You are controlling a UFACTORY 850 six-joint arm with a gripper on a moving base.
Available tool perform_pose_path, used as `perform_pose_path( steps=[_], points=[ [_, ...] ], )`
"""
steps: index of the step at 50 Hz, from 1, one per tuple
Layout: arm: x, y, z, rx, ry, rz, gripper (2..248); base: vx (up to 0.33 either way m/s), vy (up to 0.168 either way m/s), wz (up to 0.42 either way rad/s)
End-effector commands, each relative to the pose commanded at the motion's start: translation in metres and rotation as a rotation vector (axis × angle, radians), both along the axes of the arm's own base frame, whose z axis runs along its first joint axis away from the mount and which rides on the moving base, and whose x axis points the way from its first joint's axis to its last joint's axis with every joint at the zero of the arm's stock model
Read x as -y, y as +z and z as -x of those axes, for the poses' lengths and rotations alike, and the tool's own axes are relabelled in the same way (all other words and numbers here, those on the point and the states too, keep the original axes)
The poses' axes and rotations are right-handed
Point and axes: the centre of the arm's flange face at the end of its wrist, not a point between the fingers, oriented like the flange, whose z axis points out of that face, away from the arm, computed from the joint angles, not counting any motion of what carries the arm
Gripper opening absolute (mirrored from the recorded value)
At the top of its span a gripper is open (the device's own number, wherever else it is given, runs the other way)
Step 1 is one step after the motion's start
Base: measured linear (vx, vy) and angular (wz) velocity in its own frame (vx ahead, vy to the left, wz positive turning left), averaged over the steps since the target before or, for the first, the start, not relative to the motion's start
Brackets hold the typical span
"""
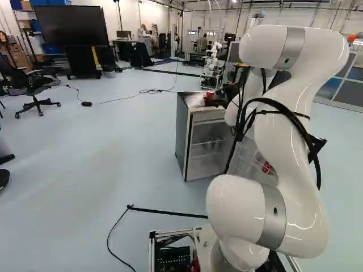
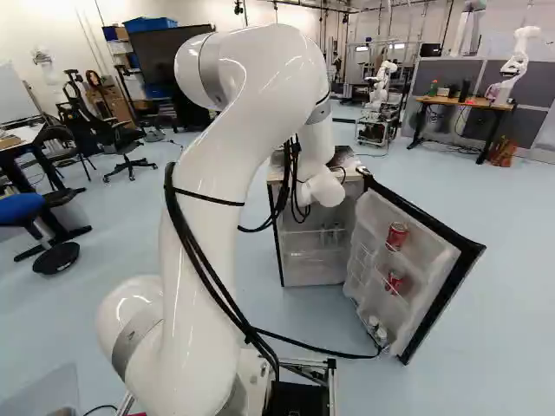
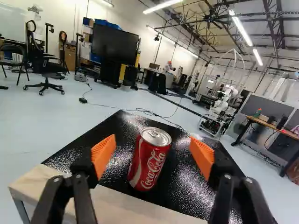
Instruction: Grab a drink from the fridge
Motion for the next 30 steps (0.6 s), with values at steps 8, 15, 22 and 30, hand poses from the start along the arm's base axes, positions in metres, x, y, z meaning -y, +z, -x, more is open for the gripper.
perform_pose_path(
  steps=[8, 15, 22, 30],
  points=[
    [0.000, 0.007, 0.001, 0.008, -0.001, 0.004, 247, 0.000, 0.000, 0.000],
    [-0.001, 0.016, 0.009, 0.014, -0.005, 0.007, 247, 0.000, 0.000, 0.000],
    [-0.003, 0.026, 0.021, 0.017, -0.012, 0.009, 247, 0.000, 0.000, 0.000],
    [-0.004, 0.038, 0.038, 0.021, -0.023, 0.011, 247, 0.000, 0.000, 0.000]
  ],
)
